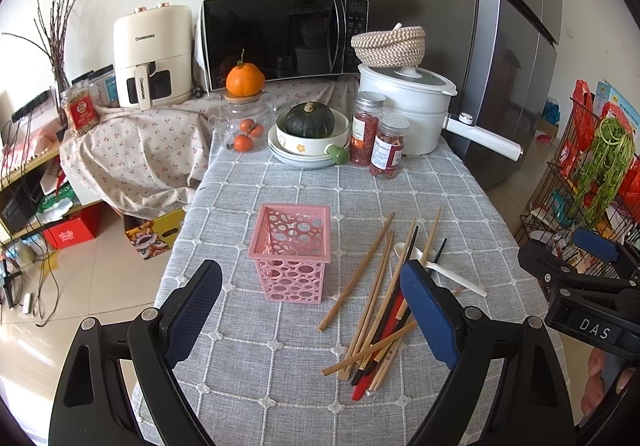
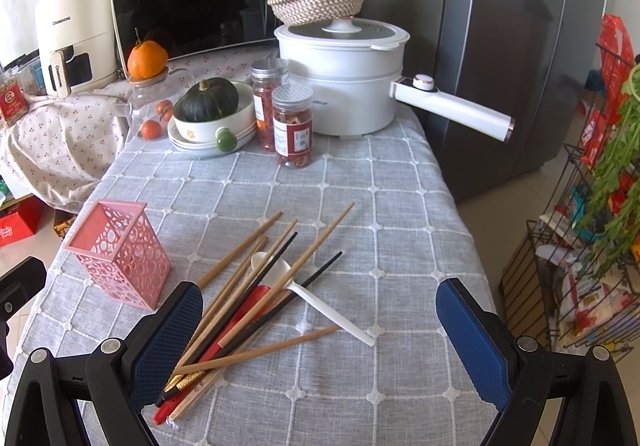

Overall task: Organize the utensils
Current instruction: 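Close the left tool on a wooden chopstick while the right tool grasps another wooden chopstick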

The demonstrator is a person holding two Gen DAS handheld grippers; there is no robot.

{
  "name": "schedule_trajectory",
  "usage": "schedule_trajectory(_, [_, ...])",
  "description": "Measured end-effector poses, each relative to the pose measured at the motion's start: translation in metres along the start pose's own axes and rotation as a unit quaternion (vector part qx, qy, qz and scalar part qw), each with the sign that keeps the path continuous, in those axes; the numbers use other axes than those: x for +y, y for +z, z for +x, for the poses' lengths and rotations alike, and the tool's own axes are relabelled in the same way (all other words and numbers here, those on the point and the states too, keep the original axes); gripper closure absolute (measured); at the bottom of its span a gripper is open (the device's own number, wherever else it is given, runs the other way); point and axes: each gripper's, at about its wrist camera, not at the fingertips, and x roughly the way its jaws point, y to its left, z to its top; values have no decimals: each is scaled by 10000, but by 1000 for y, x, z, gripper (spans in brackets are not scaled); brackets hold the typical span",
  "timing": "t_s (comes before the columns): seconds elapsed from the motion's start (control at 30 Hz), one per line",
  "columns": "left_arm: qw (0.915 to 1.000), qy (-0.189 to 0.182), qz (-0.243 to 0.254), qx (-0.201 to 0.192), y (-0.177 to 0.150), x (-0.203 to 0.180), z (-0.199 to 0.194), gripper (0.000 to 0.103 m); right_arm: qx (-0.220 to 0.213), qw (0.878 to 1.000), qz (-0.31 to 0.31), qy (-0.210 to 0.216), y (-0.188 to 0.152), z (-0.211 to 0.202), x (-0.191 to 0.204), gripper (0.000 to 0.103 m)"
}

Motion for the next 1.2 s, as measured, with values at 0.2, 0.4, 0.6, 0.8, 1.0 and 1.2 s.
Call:
schedule_trajectory(0.2, [9996, -141, 238, 105, 5, -4, 12, 11, 379, 9991, 38, 161, 7, 21, -10, 6])
schedule_trajectory(0.4, [9909, -948, 596, 747, 17, -16, 44, 11, 970, 9940, 438, 260, 12, 51, -33, 6])
schedule_trajectory(0.6, [9789, -1303, 854, 1321, 36, -45, 84, 29, 1430, 9869, 721, 213, 11, 80, -57, 6])
schedule_trajectory(0.8, [9633, -1170, 1084, 2158, 53, -79, 154, 57, 1762, 9756, 1255, 365, 8, 104, -85, 17])
schedule_trajectory(1.0, [9558, -681, 1276, 2561, 47, -103, 215, 75, 1857, 9715, 1429, 369, 8, 116, -101, 20])
schedule_trajectory(1.2, [9515, -354, 1255, 2788, 38, -105, 259, 84, 1849, 9711, 1457, 393, 9, 118, -109, 20])
